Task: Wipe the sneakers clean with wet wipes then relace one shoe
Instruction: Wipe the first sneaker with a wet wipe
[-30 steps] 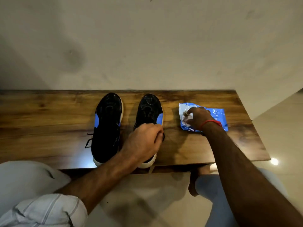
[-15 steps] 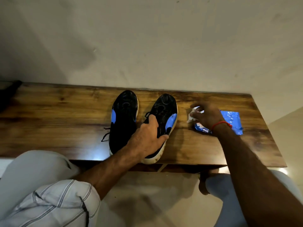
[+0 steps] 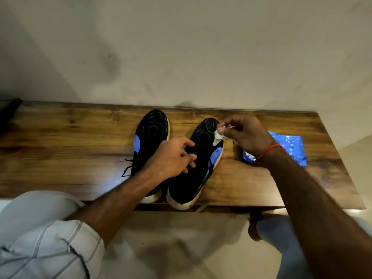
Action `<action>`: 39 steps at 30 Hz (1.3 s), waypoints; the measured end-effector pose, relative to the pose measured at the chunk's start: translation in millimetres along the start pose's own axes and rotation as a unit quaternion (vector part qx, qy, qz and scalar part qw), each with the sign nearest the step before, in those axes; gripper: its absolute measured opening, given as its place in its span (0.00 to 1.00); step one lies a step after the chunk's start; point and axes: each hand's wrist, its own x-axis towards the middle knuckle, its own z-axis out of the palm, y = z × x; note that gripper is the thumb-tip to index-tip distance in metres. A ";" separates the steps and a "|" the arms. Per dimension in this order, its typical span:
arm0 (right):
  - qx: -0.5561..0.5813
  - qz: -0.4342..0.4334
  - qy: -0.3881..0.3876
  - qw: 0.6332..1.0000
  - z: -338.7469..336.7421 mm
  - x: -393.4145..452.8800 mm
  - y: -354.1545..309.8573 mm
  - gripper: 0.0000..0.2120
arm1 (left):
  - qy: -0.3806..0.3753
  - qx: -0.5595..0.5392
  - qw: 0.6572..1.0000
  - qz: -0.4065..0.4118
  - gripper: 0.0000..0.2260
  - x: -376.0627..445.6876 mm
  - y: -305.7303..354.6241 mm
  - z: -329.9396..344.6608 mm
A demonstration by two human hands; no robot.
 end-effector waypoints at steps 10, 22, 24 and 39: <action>-0.003 0.025 -0.068 0.997 12.5 -15.3 8.0 0.12 | 0.057 0.186 0.978 0.077 0.19 21.5 -15.0 -4.9; -0.038 -0.073 -0.101 0.991 44.2 -23.2 31.2 0.04 | 0.045 0.152 0.987 0.028 0.17 18.4 -9.9 -8.6; -0.043 -0.094 -0.127 0.987 39.6 -24.6 29.7 0.04 | 0.043 0.160 0.986 0.008 0.30 15.2 -6.1 -1.5; -0.057 -0.090 -0.120 0.987 42.9 -24.9 31.3 0.05 | 0.073 0.351 0.922 0.146 0.19 -4.2 0.4 16.9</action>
